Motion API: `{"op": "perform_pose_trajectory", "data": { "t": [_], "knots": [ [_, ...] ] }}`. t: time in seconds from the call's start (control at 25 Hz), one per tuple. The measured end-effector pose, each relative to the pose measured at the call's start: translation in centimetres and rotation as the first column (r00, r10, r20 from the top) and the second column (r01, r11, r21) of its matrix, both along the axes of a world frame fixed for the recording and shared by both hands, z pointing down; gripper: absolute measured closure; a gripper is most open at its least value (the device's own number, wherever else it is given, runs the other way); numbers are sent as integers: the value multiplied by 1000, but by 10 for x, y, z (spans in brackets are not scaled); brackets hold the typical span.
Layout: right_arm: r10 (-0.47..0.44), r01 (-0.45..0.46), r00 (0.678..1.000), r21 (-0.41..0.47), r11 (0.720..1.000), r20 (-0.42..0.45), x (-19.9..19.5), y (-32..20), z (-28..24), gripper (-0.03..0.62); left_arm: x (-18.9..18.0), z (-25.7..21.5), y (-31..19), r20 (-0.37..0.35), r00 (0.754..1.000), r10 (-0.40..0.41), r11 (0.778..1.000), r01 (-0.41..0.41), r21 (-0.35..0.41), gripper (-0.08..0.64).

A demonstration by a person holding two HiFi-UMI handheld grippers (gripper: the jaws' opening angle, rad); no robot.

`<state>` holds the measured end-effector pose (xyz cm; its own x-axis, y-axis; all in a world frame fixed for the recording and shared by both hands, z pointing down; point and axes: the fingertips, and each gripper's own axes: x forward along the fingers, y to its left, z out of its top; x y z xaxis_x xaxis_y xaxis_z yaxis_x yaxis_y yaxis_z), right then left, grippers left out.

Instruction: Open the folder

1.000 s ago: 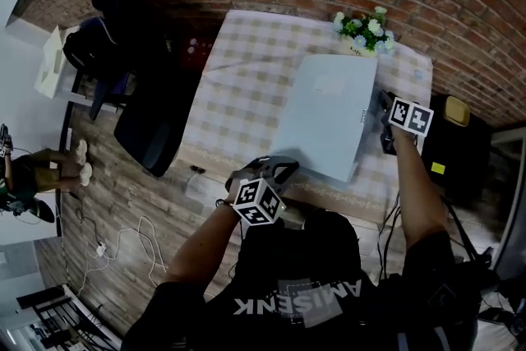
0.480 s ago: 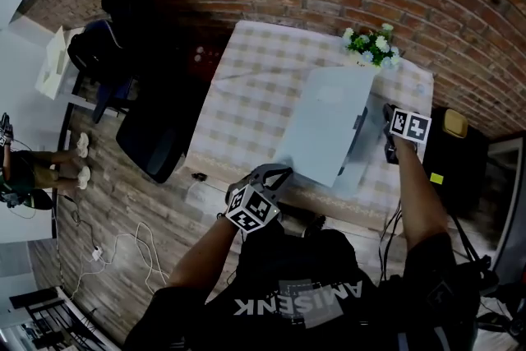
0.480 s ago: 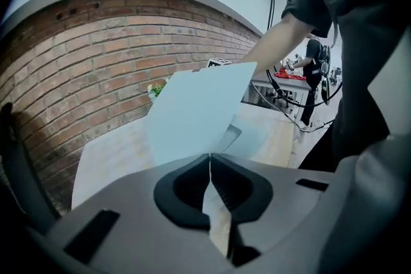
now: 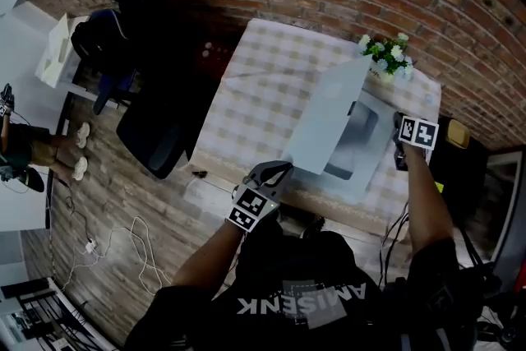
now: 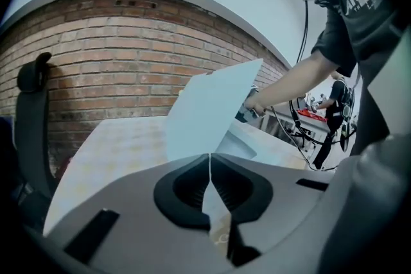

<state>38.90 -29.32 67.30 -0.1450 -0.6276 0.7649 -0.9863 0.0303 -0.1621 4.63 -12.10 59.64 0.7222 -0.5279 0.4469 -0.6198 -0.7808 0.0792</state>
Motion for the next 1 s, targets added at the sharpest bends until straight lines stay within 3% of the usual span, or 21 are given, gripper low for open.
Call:
{"op": "perform_pose_trajectory", "data": {
  "t": [0.32, 0.64, 0.8, 1.0],
  "knots": [
    [-39, 38, 998, -26, 999, -52, -2, 0, 0, 512, -25, 2, -18, -116, 974, -196, 980, 191, -56, 540],
    [-64, 60, 994, -43, 997, -93, -4, -1, -1, 511, -58, 2, -40, -234, 878, -417, 909, 398, -127, 540],
    [-60, 56, 993, -41, 998, -105, -3, -1, 0, 512, -82, 11, -50, -207, 831, -517, 856, 495, -149, 540],
    [-53, 48, 992, -46, 998, -110, -3, 0, 0, 512, -99, 23, -60, -153, 801, -578, 816, 564, -128, 540]
  ]
}}
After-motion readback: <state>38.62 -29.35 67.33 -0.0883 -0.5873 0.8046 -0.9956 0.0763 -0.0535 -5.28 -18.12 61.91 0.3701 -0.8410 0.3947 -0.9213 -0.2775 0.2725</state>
